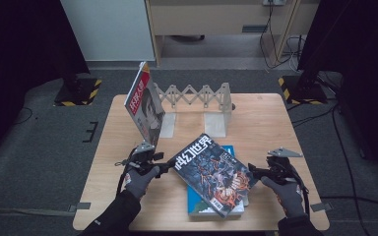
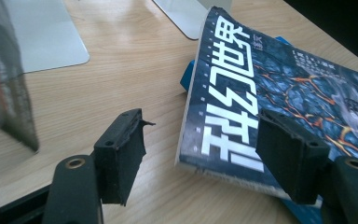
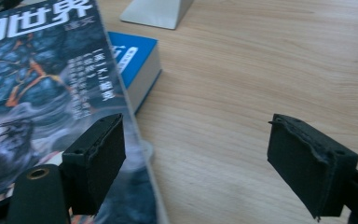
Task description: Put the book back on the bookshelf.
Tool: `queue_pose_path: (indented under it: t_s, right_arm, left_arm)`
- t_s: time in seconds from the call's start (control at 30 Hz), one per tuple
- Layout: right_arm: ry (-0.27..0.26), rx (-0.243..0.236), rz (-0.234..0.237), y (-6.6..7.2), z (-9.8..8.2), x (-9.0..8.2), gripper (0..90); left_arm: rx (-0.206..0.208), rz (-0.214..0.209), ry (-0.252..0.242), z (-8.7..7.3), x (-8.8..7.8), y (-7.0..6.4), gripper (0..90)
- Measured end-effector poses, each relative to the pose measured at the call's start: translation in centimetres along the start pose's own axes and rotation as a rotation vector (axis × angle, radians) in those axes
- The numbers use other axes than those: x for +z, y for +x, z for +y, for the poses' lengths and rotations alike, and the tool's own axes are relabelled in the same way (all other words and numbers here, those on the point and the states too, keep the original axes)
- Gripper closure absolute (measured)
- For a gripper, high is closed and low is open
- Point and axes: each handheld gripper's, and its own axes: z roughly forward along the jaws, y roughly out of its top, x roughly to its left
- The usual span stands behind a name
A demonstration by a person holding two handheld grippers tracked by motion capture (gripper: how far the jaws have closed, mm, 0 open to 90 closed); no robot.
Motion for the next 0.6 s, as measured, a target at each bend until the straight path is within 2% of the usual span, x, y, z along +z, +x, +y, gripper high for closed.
queue_pose_path:
  t_s: [0.1,0.13,0.23,0.37,0.43,0.53,0.6]
  right_arm:
    - [0.004,-0.014,0.017,0.7,-0.2,0.0,19.1]
    - [0.004,-0.017,0.02,0.9,-0.3,0.1,19.1]
    - [0.016,-0.018,0.029,1.4,-0.5,0.3,18.8]
    - [0.033,-0.037,0.03,1.7,-0.6,0.7,18.8]
    - [0.045,-0.052,0.028,1.8,-0.6,0.9,18.9]
    - [0.045,-0.049,0.022,1.8,-0.6,1.0,19.1]
    - [0.042,-0.046,0.021,1.8,-0.6,1.1,19.2]
  left_arm:
    - [0.006,-0.006,0.011,0.1,0.7,0.0,31.2]
    - [0.005,-0.021,0.03,0.2,1.5,0.1,31.3]
    - [0.008,-0.05,0.07,0.0,2.3,0.0,33.7]
    - [0.019,-0.072,0.091,-0.2,2.0,-0.4,34.8]
    - [0.024,-0.066,0.081,-0.4,1.9,-0.6,34.7]
    - [0.013,-0.076,0.098,-0.6,1.6,-0.7,34.8]
    - [0.021,-0.082,0.107,-0.8,1.3,-0.8,34.8]
